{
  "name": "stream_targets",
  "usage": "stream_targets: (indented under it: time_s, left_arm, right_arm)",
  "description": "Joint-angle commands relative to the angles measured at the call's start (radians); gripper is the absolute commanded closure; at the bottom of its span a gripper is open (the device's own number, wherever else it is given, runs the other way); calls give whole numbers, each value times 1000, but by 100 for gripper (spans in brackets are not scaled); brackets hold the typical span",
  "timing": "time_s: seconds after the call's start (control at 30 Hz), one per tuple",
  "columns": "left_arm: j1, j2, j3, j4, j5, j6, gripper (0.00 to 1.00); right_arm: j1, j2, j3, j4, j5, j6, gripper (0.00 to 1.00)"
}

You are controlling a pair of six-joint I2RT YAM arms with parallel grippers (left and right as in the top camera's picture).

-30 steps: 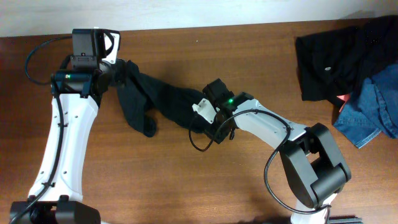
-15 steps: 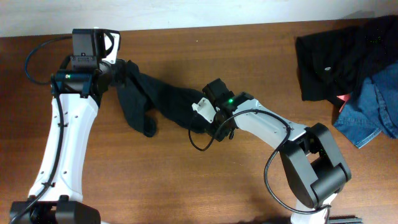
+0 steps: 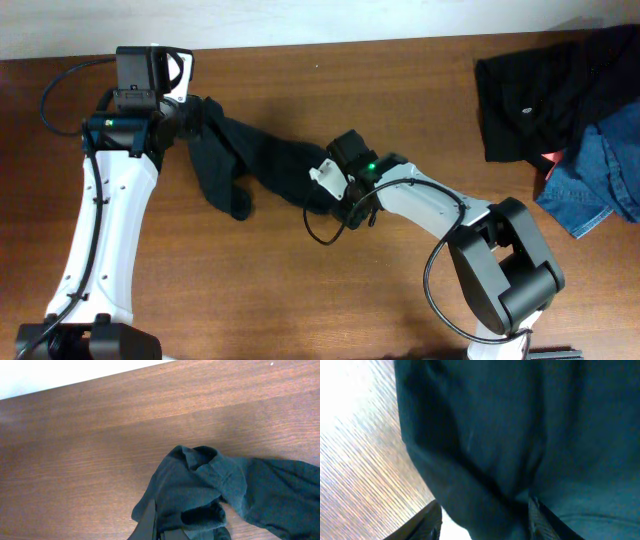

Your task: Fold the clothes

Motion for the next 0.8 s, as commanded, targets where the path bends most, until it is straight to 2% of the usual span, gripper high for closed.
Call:
stream_targets:
  time_s: [0.0, 0.07, 0.23, 0.27, 0.37, 0.43, 0.47, 0.77]
  left_arm:
    - [1, -16, 16, 3, 10, -8, 99]
    - [1, -16, 16, 3, 10, -8, 99]
    - [1, -16, 16, 3, 10, -8, 99]
    - [1, -16, 16, 3, 10, -8, 99]
    - [1, -16, 16, 3, 10, -8, 99]
    - [1, -16, 16, 3, 10, -8, 99]
    - [1, -16, 16, 3, 10, -8, 99]
    - [1, -16, 16, 3, 10, -8, 99]
  right_arm:
    - [-1, 4, -9, 8, -1, 4, 53]
    - [-1, 4, -9, 10, -1, 3, 55]
    - [-2, 3, -6, 21, -1, 4, 66]
    - [-2, 3, -4, 20, -1, 4, 73]
    - [-2, 3, -3, 20, -2, 4, 82]
    - [-2, 3, -3, 19, -1, 4, 94]
    - [-2, 3, -3, 20, -1, 4, 96]
    - [-2, 0, 25, 16, -1, 4, 96]
